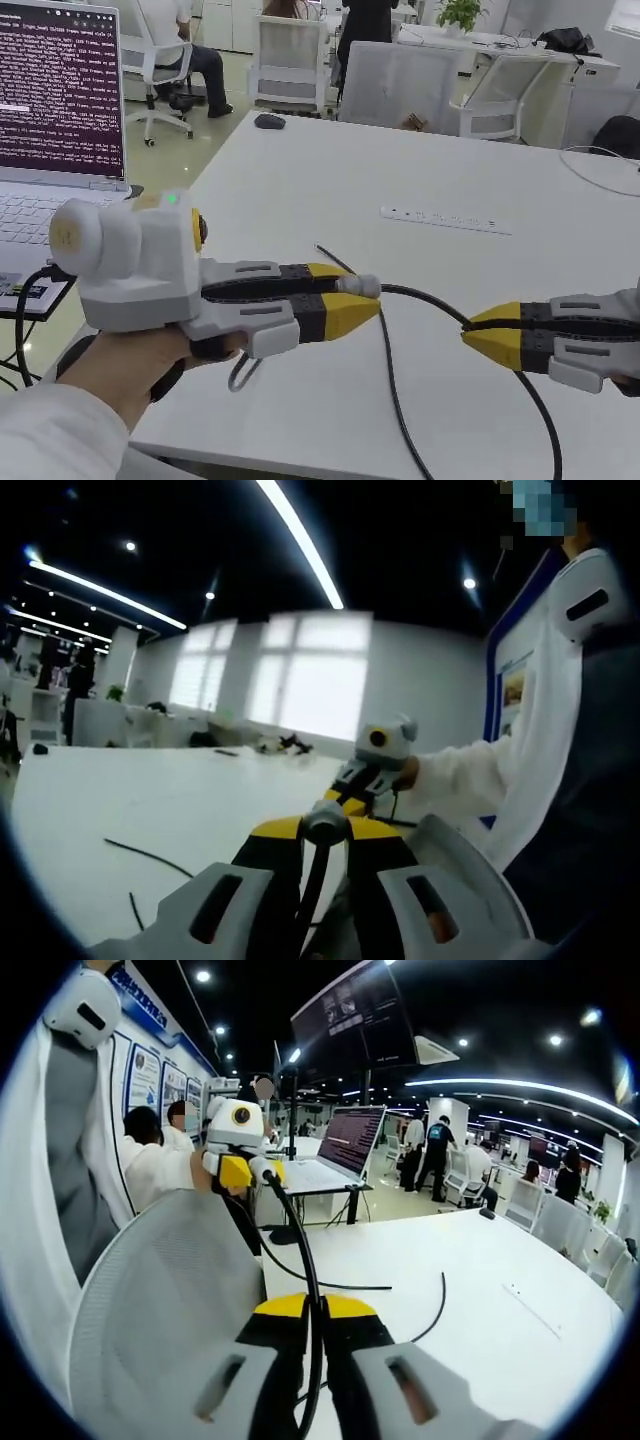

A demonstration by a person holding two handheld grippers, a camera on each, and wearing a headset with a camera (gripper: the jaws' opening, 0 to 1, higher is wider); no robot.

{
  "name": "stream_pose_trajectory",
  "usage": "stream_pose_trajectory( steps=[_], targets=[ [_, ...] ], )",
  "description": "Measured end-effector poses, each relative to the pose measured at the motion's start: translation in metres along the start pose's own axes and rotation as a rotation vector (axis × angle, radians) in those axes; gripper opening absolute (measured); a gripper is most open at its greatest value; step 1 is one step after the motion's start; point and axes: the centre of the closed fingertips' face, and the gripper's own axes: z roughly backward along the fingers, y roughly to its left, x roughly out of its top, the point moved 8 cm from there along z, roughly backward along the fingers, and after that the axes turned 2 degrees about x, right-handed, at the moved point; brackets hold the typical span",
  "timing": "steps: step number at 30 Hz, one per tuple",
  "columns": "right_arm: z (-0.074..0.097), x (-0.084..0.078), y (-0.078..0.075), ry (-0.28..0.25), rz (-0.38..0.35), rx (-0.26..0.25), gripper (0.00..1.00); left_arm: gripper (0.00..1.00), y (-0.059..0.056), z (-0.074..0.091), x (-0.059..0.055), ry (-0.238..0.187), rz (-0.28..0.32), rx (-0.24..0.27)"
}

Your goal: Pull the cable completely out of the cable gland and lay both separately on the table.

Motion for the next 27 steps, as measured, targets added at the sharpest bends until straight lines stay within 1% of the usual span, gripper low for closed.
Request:
stream_pose_trajectory(
  steps=[5, 8, 13, 16, 17, 19, 21, 23, 24, 25, 27],
  targets=[
    [0.002, -0.004, -0.002, 0.007, -0.016, -0.019, 0.05, 0.16, 0.0, 0.001, 0.001, -0.008, 0.001, -0.002],
    [0.002, -0.003, -0.002, 0.014, -0.025, -0.022, 0.05, 0.16, 0.0, 0.001, 0.001, -0.014, 0.007, -0.005],
    [0.001, 0.001, -0.001, 0.043, -0.03, -0.015, 0.05, 0.16, 0.001, 0.002, 0.003, -0.032, 0.021, -0.006],
    [0.002, 0.005, -0.001, 0.073, -0.043, -0.017, 0.05, 0.16, 0.001, 0.002, 0.004, -0.044, 0.023, -0.002],
    [0.003, 0.007, 0.0, 0.093, -0.042, -0.018, 0.06, 0.16, 0.002, 0.003, 0.004, -0.049, 0.021, 0.004],
    [0.003, 0.015, 0.002, 0.099, -0.046, -0.02, 0.07, 0.16, 0.002, 0.003, 0.005, -0.055, 0.024, 0.005],
    [0.002, 0.025, 0.005, 0.078, -0.029, -0.017, 0.11, 0.16, 0.002, 0.003, 0.004, -0.049, 0.02, 0.009],
    [-0.001, 0.042, 0.011, 0.03, 0.004, 0.004, 0.13, 0.16, 0.001, 0.002, 0.003, -0.039, 0.017, 0.008],
    [-0.003, 0.048, 0.013, 0.017, 0.013, 0.012, 0.14, 0.16, 0.001, 0.001, 0.003, -0.035, 0.016, 0.006],
    [-0.005, 0.056, 0.016, 0.008, 0.037, 0.028, 0.15, 0.16, 0.0, 0.001, 0.002, -0.032, 0.016, 0.003],
    [-0.01, 0.066, 0.019, 0.006, 0.089, 0.041, 0.15, 0.16, 0.0, 0.001, 0.002, -0.029, 0.017, -0.001]
  ],
)
